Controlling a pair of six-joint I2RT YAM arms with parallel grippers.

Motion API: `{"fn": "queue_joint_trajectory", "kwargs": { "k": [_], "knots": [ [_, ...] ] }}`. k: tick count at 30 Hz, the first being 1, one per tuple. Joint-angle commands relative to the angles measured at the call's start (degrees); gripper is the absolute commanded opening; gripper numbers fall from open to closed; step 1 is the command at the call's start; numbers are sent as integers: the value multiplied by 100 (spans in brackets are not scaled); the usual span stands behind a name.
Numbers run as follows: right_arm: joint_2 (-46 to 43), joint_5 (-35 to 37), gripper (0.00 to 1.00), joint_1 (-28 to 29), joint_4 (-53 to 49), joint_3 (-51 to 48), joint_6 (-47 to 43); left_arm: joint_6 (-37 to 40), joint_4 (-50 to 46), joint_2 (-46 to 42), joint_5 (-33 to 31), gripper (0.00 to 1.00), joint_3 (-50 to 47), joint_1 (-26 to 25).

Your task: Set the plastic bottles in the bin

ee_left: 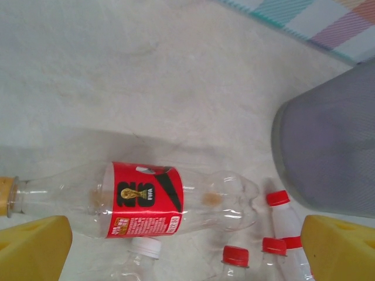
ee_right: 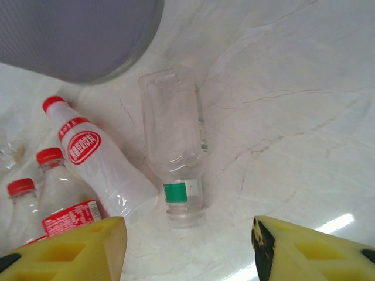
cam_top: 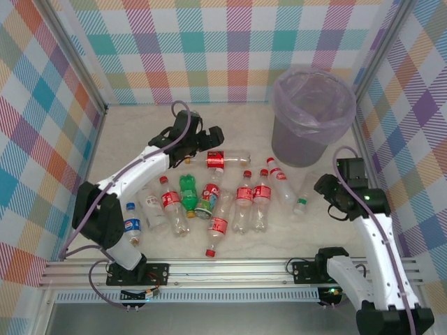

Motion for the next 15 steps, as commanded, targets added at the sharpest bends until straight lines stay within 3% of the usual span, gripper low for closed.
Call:
{"fn": "queue_joint_trajectory", "kwargs": {
  "k": [1,8,15],
  "knots": [
    [-190,438,57,-38,-967,734,-17,-613,28,188,269,100,38,264],
    [-73,647,55,-40,-1147,2484,-885,-1253,693,220,261,99,-495,485],
    [1036,155,55,-26,-364,3600,-1550,-733,154,-462,-572,99,-635,259]
  ]
}}
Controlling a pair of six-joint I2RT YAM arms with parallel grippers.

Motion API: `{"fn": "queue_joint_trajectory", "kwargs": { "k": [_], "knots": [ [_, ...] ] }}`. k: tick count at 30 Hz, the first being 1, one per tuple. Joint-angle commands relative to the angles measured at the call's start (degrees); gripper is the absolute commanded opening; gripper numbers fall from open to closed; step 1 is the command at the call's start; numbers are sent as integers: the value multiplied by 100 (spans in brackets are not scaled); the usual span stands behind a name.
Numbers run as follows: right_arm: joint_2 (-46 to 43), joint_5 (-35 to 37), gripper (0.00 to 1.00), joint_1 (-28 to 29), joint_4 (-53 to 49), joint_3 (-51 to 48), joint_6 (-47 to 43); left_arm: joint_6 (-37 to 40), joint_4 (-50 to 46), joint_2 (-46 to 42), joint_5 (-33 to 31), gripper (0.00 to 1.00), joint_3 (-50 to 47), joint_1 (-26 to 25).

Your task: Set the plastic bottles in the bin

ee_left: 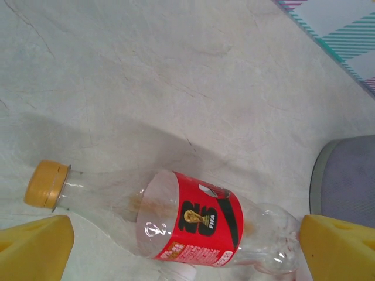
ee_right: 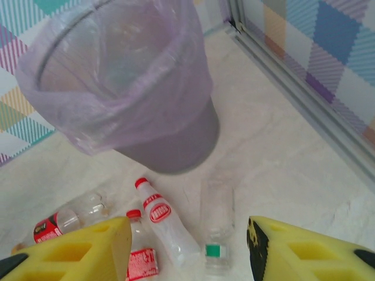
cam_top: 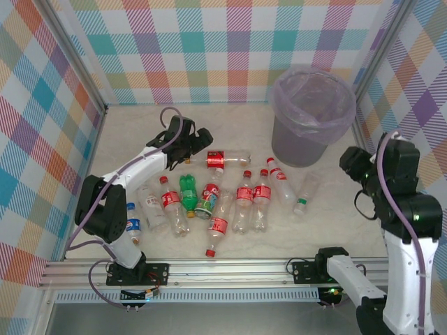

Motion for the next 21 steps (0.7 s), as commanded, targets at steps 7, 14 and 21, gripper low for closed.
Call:
{"fn": "queue_joint_trajectory", "kwargs": {
  "k": [7,14,21],
  "knots": [
    [2066,-522,55,-28,1178,1134,-853,-56,-359,-1464,-466,98,-1038,-329],
    [1597,-623,67,-22,115,447,-518,38,-395,-1442,-346,100,-1138,-334],
    [730,-1139,78,36,156,-1985,30,511,-599,-1082,-88,100,-585,-205]
  ]
}}
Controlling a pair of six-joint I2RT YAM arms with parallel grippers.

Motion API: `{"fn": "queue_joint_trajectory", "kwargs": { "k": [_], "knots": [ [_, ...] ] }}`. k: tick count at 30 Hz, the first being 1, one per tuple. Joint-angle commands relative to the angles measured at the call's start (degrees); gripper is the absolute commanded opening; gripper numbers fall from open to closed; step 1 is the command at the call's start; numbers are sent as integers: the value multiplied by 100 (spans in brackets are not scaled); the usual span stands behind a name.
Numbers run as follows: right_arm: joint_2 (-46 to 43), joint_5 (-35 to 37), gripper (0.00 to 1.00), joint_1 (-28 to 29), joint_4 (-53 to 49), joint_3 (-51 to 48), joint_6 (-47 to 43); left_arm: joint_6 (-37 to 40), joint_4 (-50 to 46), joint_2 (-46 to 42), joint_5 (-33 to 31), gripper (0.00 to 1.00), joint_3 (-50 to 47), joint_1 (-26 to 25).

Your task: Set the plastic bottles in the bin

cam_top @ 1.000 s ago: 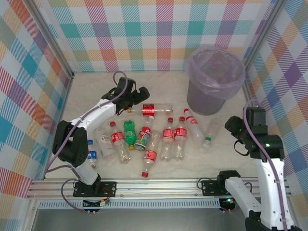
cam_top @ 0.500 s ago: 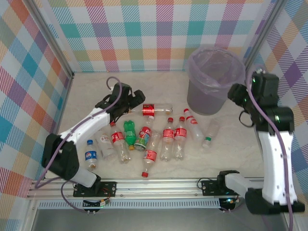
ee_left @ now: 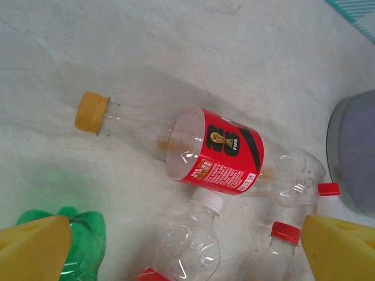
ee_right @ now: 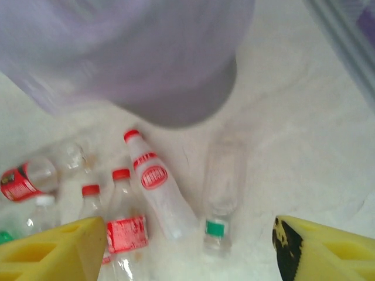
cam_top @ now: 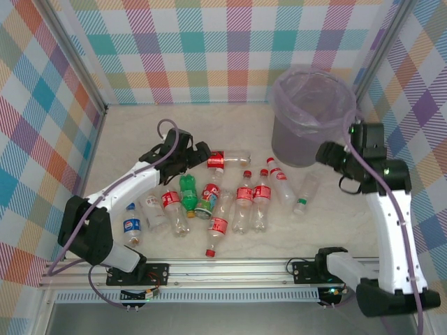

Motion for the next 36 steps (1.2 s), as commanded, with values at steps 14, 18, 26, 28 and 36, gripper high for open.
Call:
{"fn": "queue_joint_trajectory", "kwargs": {
  "k": [14,18,26,28,36],
  "knots": [
    [1736,-478,95,-29,3470,-3179,1023,-79,219,-277,290,100,-214,178],
    [2097,-391,91,-125,3898,-3348,1091,-78,301,-233,337,100,-179,178],
    [2256,-107,80,-137,3893,-3554,1141,-29,307,-83,422,100,-60,187],
    [1971,20,72,-172,3643,-3634,1046,-9,307,46,484,100,42,188],
    [357,-31,50,-458,2352,-3557,817,29,569,574,638,100,485,213]
  ]
}}
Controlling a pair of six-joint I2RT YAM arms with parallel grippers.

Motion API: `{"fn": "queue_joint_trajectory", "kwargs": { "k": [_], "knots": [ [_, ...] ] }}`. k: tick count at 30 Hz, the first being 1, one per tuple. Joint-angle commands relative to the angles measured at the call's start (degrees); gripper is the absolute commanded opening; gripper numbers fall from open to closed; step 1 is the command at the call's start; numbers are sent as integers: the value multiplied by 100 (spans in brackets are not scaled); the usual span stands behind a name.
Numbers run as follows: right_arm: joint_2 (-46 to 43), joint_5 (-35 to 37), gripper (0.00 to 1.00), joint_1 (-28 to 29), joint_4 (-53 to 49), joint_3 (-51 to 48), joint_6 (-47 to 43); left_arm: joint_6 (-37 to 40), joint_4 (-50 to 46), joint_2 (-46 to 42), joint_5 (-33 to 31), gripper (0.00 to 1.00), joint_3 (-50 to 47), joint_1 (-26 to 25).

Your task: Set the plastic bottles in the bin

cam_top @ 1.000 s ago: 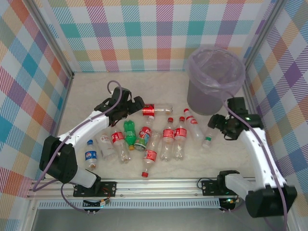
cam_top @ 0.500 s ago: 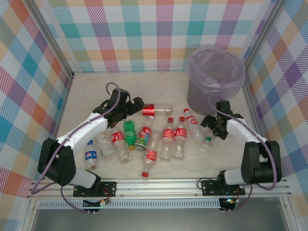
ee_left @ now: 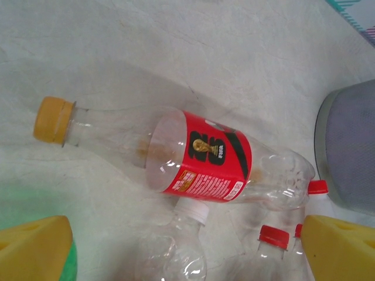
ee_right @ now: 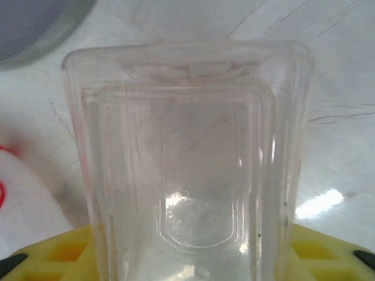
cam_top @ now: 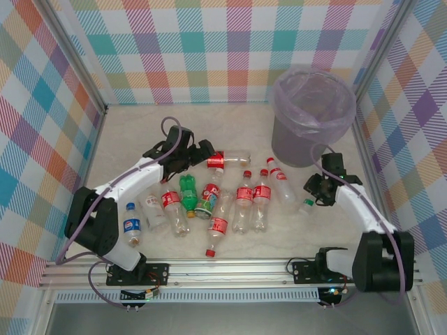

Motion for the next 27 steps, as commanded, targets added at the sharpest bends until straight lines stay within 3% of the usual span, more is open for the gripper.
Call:
{"fn": "queue_joint_trajectory", "kwargs": {
  "k": [1,8,14,21,27],
  "knots": [
    [-693,43,49,-109,-990,260,-124,51,158,155,75,100,412,56],
    [-2086,321,44,-135,-2633,1493,-41,101,119,439,246,100,778,87],
    [-2260,796,37,-135,-3077,3132,-281,79,34,377,200,100,758,96],
    [-1287,321,36,-139,-1979,4583,-972,482,-579,1,-238,100,631,54],
    [506,-363,37,-94,-939,5818,-1164,1132,-1681,-465,-632,100,729,10]
  ]
}}
